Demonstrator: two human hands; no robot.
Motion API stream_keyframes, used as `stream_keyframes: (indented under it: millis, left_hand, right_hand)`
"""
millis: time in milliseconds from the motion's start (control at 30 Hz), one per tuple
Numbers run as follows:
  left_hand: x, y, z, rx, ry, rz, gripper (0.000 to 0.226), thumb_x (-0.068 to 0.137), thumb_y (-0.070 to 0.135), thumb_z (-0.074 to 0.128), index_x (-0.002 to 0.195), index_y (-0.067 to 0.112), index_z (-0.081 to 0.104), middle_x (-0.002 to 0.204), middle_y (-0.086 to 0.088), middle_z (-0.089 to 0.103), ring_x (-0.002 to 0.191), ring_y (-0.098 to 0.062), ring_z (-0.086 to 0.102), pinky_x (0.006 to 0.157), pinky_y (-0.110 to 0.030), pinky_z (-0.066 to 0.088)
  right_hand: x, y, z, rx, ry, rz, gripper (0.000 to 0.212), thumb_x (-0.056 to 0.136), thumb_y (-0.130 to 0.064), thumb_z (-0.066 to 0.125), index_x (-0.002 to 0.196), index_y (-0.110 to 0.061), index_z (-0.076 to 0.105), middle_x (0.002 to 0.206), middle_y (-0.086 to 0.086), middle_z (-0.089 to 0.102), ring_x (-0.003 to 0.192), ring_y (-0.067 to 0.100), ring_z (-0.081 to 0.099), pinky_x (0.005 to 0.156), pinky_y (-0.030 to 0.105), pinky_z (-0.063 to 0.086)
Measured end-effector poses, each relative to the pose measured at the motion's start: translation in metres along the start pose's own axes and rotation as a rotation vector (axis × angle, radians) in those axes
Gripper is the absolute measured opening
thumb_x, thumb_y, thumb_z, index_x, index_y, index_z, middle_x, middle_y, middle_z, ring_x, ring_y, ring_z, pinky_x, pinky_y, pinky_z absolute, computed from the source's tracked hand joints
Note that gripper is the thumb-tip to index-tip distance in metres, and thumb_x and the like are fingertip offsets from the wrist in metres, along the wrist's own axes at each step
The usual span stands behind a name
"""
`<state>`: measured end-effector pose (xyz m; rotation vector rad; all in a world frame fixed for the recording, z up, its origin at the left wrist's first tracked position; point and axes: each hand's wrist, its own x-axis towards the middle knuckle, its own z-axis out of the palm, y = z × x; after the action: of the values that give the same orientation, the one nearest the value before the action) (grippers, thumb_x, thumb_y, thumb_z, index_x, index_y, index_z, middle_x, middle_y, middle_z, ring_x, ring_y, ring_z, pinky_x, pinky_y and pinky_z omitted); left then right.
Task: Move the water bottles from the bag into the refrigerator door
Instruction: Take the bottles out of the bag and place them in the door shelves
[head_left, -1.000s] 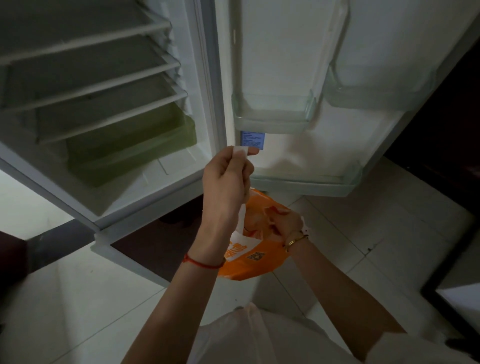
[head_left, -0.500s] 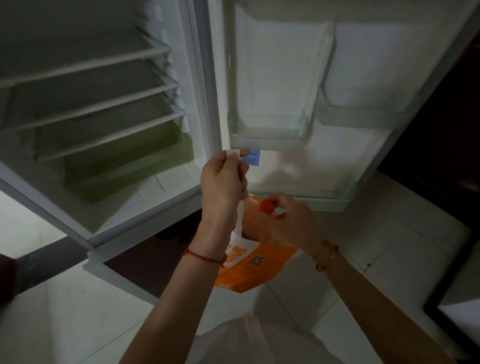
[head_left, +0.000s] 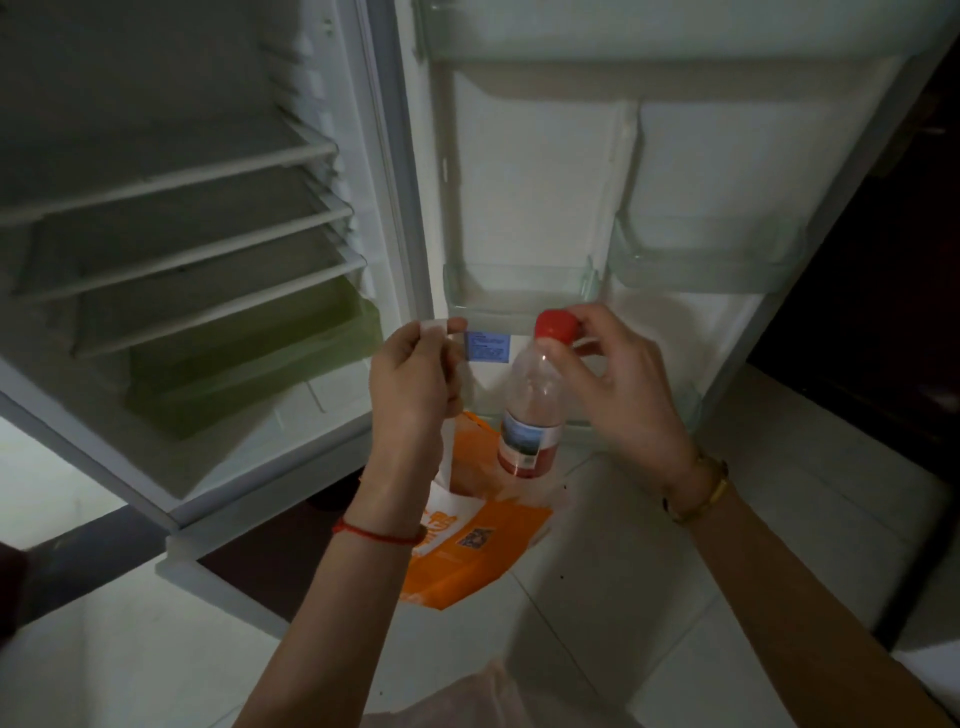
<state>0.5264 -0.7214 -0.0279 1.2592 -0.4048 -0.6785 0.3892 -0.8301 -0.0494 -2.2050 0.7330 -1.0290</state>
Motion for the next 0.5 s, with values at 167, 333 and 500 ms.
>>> stream_keyframes:
  millis: [167,333,500]
  left_hand:
    - [0.008,0.009,-0.005,-0.016,0.015,0.0,0.027,0.103,0.007,0.038,0.1,0.002,0.065,0.05,0.005,0.042,0.033,-0.004,0.025,0.037,-0.013,0.018]
    - [0.01,0.023,-0.004,-0.048,0.017,0.032,0.026,0.102,0.005,0.037,0.101,0.001,0.063,0.052,0.003,0.041,0.033,-0.004,0.026,0.036,-0.013,0.019]
    - [0.011,0.029,0.001,-0.033,0.023,0.04,0.027,0.103,0.006,0.038,0.101,0.002,0.065,0.054,0.003,0.043,0.037,-0.005,0.027,0.036,-0.016,0.02]
  right_hand:
    - [0.05,-0.034,-0.018,0.081,0.134,-0.105,0.028,0.096,-0.031,0.055,0.116,-0.011,0.055,0.108,0.006,0.064,0.091,0.015,0.061,0.076,0.006,0.046]
    - [0.099,-0.062,-0.03,0.156,0.23,-0.254,0.029,0.096,-0.03,0.052,0.114,-0.006,0.054,0.108,0.007,0.063,0.097,0.017,0.06,0.08,0.021,0.049]
    - [0.135,-0.067,-0.016,0.173,0.281,-0.313,0.027,0.094,-0.025,0.055,0.111,-0.004,0.054,0.106,0.009,0.062,0.095,0.02,0.06,0.082,0.026,0.048]
